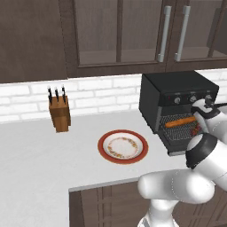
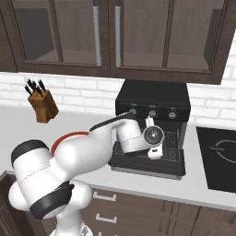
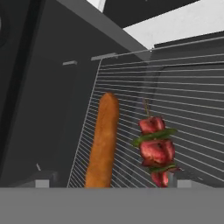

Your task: Pick up the kebab skewer and baguette bread, and place them inside the toaster oven. Close the toaster oven door and start by setting the timer.

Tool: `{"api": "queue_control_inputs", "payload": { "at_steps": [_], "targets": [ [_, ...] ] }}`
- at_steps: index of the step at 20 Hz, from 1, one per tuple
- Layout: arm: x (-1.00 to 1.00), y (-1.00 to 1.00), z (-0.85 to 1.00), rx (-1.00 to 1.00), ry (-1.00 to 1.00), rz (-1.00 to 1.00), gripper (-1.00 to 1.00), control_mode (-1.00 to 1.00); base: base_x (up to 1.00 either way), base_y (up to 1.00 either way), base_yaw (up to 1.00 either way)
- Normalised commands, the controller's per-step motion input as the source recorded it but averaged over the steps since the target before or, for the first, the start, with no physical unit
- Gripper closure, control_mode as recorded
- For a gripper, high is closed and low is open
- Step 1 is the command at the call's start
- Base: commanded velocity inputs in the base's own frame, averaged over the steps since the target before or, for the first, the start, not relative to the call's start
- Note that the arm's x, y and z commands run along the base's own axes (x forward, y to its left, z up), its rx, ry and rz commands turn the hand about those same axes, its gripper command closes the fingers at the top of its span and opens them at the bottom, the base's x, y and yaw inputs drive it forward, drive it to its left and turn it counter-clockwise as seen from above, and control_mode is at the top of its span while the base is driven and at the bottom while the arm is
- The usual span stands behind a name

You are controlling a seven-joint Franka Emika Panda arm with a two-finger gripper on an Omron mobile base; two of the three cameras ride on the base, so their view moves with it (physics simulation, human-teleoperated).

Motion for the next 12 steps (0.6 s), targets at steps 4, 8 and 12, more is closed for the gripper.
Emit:
{"api": "queue_control_inputs", "payload": {
  "at_steps": [4,8,12],
  "targets": [
    [0.08,-0.05,0.04,0.00,0.00,0.00,-1.00,-1.00,0.00,0.00,0.00],
    [-0.26,-0.59,0.25,0.00,0.00,0.01,-1.00,-1.00,0.00,0.00,0.00],
    [-0.62,-0.65,0.11,-0.02,-0.03,0.11,-1.00,-1.00,0.00,0.00,0.00]
  ]
}}
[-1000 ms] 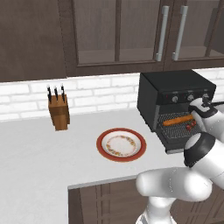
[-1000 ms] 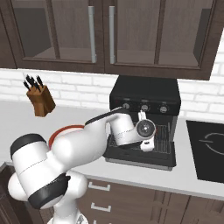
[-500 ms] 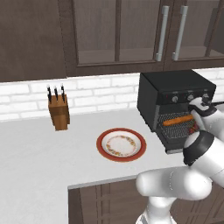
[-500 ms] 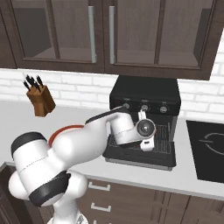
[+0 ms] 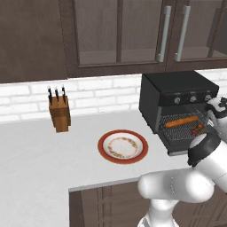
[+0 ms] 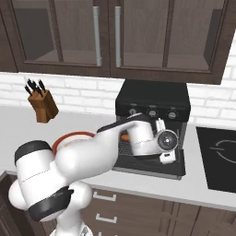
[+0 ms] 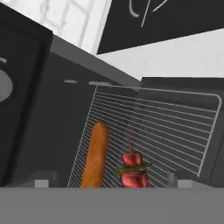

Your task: Pick up the kebab skewer and baguette bread, and place them inside the toaster oven. Close the toaster oven door and start by setting the timer.

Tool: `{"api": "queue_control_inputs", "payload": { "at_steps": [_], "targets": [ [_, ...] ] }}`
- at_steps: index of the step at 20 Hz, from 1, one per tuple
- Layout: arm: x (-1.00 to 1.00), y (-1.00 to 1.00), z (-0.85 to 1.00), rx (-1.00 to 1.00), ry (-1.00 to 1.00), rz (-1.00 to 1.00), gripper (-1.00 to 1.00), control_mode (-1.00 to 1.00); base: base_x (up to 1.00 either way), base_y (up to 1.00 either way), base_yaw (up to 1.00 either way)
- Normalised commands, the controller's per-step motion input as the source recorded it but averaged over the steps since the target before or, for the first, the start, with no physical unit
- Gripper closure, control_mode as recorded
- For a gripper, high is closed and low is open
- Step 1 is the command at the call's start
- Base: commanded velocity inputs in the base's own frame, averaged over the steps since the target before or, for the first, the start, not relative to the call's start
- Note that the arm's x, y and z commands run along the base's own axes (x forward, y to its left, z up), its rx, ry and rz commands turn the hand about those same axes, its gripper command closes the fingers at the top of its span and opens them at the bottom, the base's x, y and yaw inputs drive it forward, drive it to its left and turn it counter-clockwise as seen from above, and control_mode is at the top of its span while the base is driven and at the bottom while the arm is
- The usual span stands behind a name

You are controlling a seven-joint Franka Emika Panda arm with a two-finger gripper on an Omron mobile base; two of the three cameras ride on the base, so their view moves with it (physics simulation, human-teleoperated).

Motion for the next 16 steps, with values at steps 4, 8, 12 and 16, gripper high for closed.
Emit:
{"api": "queue_control_inputs", "payload": {
  "at_steps": [4,8,12,16],
  "targets": [
    [-0.72,0.06,-0.15,-0.22,-0.20,0.19,-1.00,-1.00,0.00,0.00,0.00],
    [-0.46,0.23,-0.15,-0.31,-0.25,0.27,-1.00,-1.00,0.00,0.00,0.00],
    [-0.56,0.33,-0.17,-0.33,-0.21,0.34,-1.00,-1.00,0.00,0.00,0.00],
    [-0.27,0.15,-0.12,-0.32,-0.20,0.25,-1.00,-1.00,0.00,0.00,0.00]
  ]
}}
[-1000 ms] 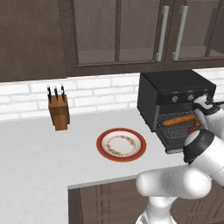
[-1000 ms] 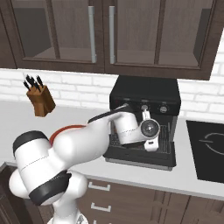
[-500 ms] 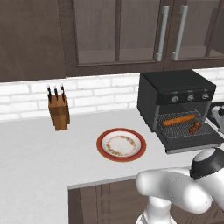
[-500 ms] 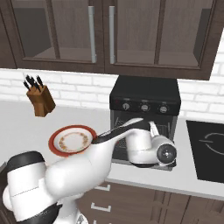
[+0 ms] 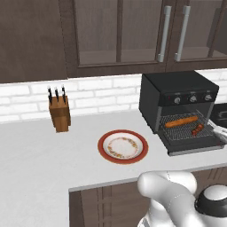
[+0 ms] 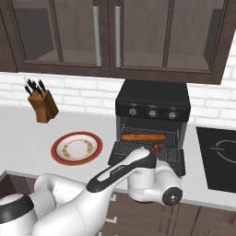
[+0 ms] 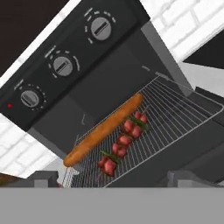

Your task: Pick up the kebab skewer and baguette bread, and place them inside the toaster oven. Close the toaster oven door and start by setting the timer.

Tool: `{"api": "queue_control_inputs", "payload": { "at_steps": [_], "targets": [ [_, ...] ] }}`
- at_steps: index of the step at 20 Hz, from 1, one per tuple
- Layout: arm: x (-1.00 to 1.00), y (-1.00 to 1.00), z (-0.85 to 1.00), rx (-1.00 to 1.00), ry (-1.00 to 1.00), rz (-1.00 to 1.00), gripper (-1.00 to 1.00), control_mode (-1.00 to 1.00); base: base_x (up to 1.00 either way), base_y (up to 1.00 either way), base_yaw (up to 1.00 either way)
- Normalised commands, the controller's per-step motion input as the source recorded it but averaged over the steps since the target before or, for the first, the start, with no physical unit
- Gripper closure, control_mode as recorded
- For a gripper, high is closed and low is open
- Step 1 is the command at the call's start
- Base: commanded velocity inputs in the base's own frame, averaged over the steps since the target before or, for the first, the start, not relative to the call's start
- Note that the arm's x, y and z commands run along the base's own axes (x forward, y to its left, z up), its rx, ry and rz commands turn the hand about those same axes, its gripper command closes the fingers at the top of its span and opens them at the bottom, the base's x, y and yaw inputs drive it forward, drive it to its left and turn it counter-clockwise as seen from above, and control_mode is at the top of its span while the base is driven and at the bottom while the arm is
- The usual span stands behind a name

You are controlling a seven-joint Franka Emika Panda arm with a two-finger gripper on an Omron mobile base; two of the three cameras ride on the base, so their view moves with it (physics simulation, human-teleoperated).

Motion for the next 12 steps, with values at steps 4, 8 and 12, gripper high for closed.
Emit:
{"api": "queue_control_inputs", "payload": {
  "at_steps": [4,8,12],
  "targets": [
    [-0.12,0.08,-0.03,-0.30,-0.20,0.20,-1.00,-1.00,0.00,0.00,0.00],
    [0.00,0.12,0.00,-0.24,-0.14,0.06,-1.00,-1.00,0.00,0.00,0.00],
    [0.00,0.24,0.00,-0.32,-0.14,0.07,-1.00,-1.00,0.00,0.00,0.00]
  ]
}}
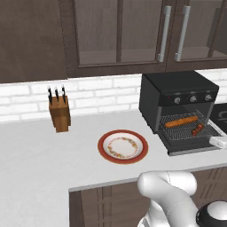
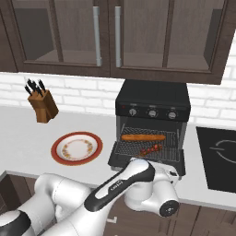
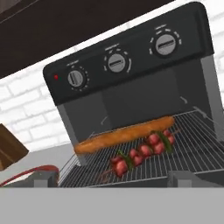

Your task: Pick up the kebab skewer and baguette bread, and place them inside the toaster oven. Close the toaster oven door and start by setting the timer.

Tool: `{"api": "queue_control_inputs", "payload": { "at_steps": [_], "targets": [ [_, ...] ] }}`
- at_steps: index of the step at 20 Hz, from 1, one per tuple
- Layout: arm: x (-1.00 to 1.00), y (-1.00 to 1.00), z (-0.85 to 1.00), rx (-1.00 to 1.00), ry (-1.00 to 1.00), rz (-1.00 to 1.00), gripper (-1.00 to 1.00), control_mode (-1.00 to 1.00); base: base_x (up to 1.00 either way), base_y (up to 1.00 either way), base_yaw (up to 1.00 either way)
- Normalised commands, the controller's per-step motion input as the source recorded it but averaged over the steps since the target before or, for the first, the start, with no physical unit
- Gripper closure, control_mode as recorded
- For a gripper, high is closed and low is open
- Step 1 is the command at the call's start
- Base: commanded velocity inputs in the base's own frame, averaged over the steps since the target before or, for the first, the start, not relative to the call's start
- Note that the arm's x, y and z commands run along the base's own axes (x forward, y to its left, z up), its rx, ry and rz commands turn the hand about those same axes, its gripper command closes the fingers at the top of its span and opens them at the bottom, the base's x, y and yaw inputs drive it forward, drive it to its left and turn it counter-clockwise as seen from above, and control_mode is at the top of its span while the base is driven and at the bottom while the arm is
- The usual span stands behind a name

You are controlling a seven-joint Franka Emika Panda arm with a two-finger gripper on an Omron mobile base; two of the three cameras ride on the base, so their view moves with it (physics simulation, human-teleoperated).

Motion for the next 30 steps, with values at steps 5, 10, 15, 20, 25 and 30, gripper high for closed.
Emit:
{"api": "queue_control_inputs", "payload": {
  "at_steps": [5,10,15,20,25,30],
  "targets": [
    [0.00,0.27,0.00,-0.32,-0.08,0.00,-1.00,-1.00,0.00,0.00,0.00],
    [0.04,0.02,0.00,-0.16,0.00,-0.16,-1.00,-1.00,0.00,0.00,0.00],
    [0.08,0.00,0.00,-0.01,0.00,-0.13,-1.00,-1.00,0.00,0.00,0.00],
    [0.00,-0.01,-0.01,0.00,0.00,-0.01,-1.00,-1.00,0.00,0.00,0.00],
    [0.00,-0.01,-0.10,0.00,0.00,0.00,-1.00,-1.00,0.00,0.00,0.00],
    [0.02,-0.03,-0.13,0.00,0.00,0.00,-1.00,-1.00,0.00,0.00,0.00]
  ]
}}
